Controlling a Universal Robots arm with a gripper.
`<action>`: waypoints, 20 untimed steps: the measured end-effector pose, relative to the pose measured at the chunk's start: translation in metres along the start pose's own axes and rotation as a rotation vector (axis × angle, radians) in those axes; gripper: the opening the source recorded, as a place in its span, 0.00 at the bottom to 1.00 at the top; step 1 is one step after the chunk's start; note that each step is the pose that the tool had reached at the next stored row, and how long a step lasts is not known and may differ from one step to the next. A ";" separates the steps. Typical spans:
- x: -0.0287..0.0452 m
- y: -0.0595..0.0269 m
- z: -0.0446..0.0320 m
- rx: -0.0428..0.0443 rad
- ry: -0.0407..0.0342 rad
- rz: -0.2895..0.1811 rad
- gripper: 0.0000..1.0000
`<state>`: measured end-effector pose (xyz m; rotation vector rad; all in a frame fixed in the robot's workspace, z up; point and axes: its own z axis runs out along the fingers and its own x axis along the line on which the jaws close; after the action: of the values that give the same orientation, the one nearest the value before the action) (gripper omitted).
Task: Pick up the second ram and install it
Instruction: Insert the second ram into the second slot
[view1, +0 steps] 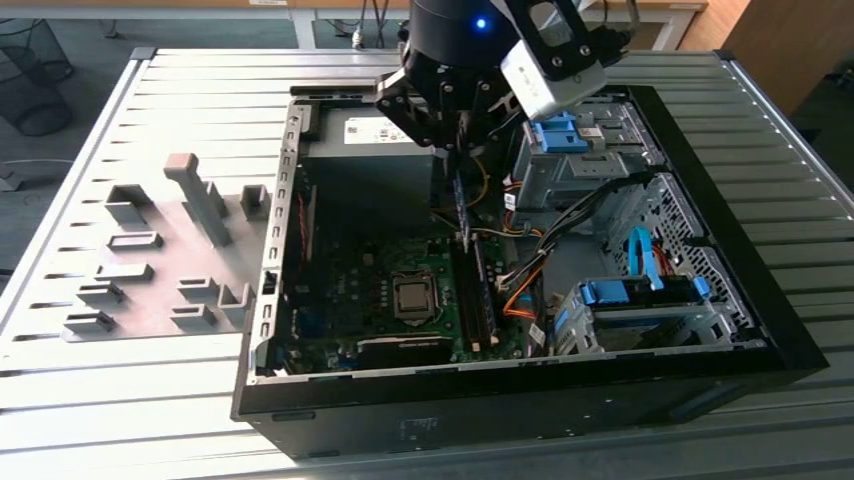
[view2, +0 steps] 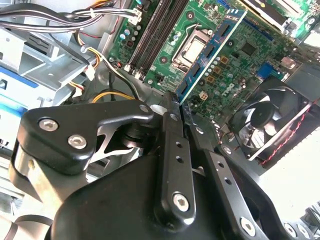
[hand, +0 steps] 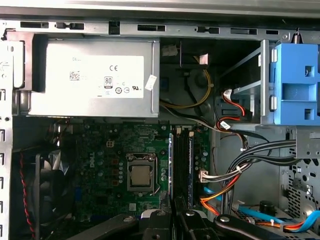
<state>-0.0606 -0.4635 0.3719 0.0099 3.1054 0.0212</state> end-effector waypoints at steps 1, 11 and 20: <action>-0.0005 0.0000 0.0000 0.0001 0.0002 0.000 0.14; -0.0009 0.0000 0.0000 0.0002 0.0003 0.000 0.14; -0.0023 -0.0002 0.0074 0.0000 0.0012 0.000 0.14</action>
<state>-0.0580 -0.4637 0.3646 0.0100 3.1066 0.0212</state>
